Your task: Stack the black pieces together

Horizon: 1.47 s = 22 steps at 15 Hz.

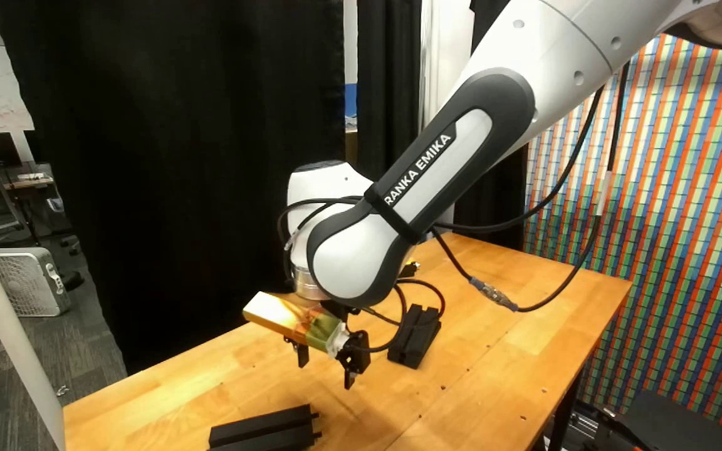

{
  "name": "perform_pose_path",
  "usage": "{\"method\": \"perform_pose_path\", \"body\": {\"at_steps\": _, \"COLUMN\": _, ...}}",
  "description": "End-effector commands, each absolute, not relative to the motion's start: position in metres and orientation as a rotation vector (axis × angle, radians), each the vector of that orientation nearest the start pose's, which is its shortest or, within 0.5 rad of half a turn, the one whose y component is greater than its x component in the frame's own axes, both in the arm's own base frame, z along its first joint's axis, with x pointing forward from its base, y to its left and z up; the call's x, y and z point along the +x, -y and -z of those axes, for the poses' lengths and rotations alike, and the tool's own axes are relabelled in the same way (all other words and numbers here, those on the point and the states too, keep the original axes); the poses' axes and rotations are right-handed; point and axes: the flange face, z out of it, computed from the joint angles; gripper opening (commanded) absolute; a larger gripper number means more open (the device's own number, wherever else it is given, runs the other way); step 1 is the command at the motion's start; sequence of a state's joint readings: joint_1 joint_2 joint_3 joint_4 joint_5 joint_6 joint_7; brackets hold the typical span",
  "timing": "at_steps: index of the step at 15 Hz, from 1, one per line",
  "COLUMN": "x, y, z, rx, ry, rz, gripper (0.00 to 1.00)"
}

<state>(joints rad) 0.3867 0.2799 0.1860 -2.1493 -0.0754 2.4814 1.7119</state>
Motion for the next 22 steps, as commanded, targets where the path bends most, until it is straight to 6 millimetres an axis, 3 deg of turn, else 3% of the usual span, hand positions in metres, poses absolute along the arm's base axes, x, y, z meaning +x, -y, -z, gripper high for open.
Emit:
{"method": "perform_pose_path", "body": {"at_steps": 1, "x": 0.498, "y": -0.338, "z": -0.264, "rx": -2.461, "ry": -1.835, "rz": -0.019, "gripper": 1.0}}
{"method": "perform_pose_path", "body": {"at_steps": 5, "x": 0.502, "y": -0.362, "z": -0.241, "rx": -2.325, "ry": -2.006, "rz": -0.074, "gripper": 1.0}}
{"method": "perform_pose_path", "body": {"at_steps": 8, "x": 0.499, "y": -0.373, "z": -0.235, "rx": -2.219, "ry": -2.138, "rz": -0.073, "gripper": 1.0}}
{"method": "perform_pose_path", "body": {"at_steps": 22, "x": 0.438, "y": -0.472, "z": -0.283, "rx": -1.95, "ry": -2.309, "rz": 0.045, "gripper": 1.0}}
